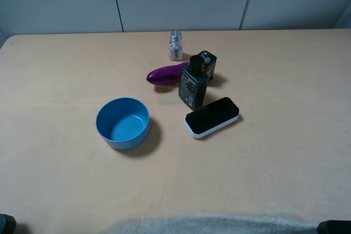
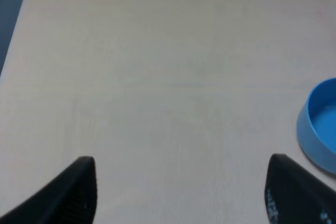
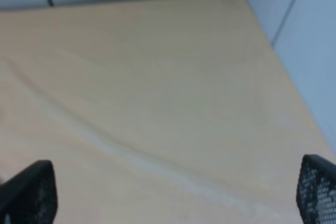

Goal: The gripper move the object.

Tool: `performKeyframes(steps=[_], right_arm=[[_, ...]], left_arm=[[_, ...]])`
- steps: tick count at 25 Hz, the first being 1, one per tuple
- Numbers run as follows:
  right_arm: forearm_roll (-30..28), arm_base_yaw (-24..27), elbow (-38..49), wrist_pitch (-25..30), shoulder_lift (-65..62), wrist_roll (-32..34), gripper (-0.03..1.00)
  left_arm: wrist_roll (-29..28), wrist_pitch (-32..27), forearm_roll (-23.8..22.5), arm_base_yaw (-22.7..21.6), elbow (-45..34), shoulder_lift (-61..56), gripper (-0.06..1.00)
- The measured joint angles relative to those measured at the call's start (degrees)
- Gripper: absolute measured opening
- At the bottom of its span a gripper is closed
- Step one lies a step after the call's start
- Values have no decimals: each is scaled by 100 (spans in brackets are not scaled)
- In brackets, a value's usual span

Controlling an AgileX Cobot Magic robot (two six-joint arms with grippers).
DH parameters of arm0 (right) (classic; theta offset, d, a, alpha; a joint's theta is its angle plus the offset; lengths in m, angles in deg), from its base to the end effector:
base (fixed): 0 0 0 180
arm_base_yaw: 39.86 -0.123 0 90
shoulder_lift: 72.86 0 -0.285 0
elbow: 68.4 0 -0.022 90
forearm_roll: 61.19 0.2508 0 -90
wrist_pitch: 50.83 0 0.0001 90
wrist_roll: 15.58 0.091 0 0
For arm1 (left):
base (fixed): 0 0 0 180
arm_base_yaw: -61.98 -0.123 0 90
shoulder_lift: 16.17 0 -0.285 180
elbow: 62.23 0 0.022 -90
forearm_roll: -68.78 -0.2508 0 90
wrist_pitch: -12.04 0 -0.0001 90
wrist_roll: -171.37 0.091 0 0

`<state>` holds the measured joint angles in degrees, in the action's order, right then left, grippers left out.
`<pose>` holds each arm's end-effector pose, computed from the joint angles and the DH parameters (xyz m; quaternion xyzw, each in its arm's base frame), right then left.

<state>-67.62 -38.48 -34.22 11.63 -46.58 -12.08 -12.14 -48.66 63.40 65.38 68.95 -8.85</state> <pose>0.0277 -0.0097 0.3429 0.0383 0.8763 -0.0472 0.4780 -0.0053 0.0078 0.2764 -0.0027 0.8510 0.0153 0.5250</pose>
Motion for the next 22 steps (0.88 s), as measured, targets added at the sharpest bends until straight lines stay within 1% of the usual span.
performKeyframes(steps=[5,12,17,22], right_arm=[[437,0,492,-112,-1009,-475,69],[599,0,1313,-304,-1503,-913,69],[753,0,1414,-375,-1850,-1142,69],[771,0,1444,-366,-1882,-1187,69]], left_arm=[[0,0,0,0,0,0,73],[0,0,0,0,0,0,73],[0,0,0,0,0,0,73],[0,0,0,0,0,0,73]])
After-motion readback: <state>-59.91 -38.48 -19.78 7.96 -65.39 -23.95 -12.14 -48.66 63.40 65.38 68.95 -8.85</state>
